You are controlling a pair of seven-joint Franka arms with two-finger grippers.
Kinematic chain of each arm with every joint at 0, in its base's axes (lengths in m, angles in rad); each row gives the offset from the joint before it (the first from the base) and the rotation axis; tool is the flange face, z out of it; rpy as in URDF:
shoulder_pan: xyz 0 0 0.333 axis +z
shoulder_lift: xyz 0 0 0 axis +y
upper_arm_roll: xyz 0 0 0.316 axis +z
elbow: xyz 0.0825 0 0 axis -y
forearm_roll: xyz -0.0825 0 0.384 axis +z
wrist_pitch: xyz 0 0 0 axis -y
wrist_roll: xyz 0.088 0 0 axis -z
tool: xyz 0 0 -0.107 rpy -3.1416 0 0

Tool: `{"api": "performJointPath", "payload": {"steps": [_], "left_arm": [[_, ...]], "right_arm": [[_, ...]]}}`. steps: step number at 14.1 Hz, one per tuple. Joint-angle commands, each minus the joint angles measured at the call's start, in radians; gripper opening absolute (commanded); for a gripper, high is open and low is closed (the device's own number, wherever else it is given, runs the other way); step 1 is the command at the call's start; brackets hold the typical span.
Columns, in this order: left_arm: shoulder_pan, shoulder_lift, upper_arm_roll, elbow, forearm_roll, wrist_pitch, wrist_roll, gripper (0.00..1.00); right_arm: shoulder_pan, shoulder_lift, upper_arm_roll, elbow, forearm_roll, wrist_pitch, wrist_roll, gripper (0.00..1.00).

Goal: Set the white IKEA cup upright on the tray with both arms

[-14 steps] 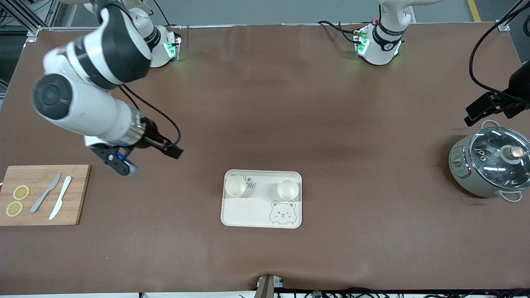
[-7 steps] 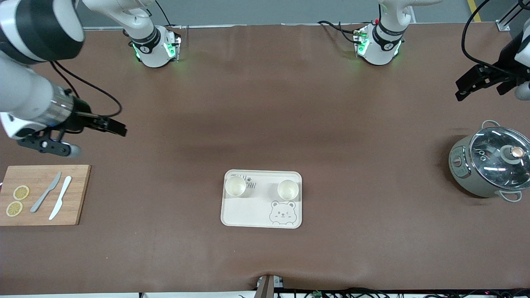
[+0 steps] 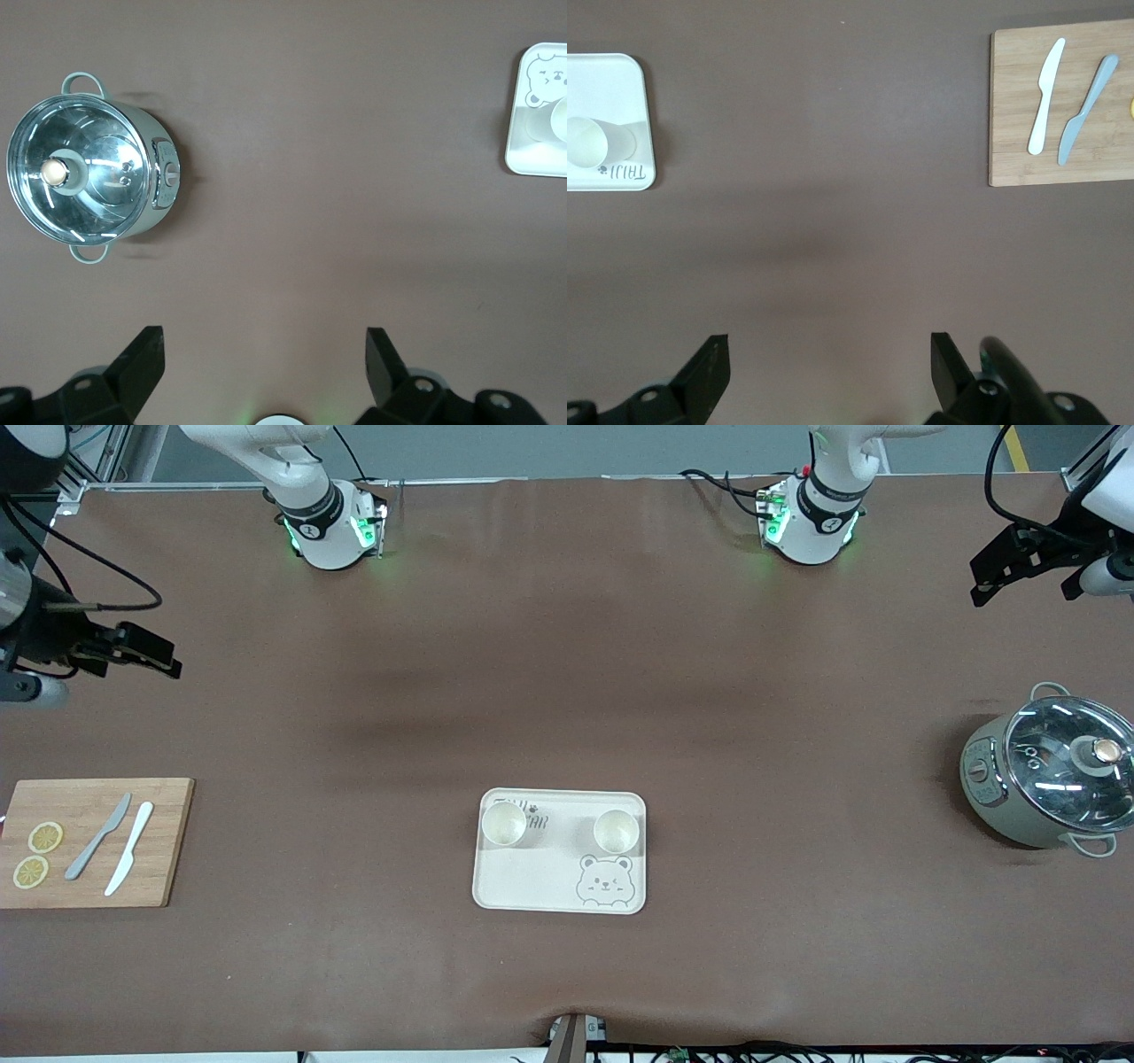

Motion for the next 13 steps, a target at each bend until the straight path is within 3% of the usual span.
{"api": "performJointPath", "payload": {"steps": [1,5,13], "left_arm": [[-0.006,-0.008,0.012,-0.024,-0.029,0.018,0.02,1.0],[-0.006,0.008,0.013,-0.024,-0.029,0.01,0.02,1.0],[-0.007,0.02,0.01,-0.011,-0.056,0.016,0.007,1.0]], "right_arm": [[-0.006,-0.055,0.024,-0.038,-0.019,-0.012,-0.022,1.0],[0.012,-0.045,0.022,-0.029,-0.069,-0.001,-0.126,1.0],[0.029,-0.04,0.019,-0.01,-0.039,0.011,-0.16,1.0]]}}
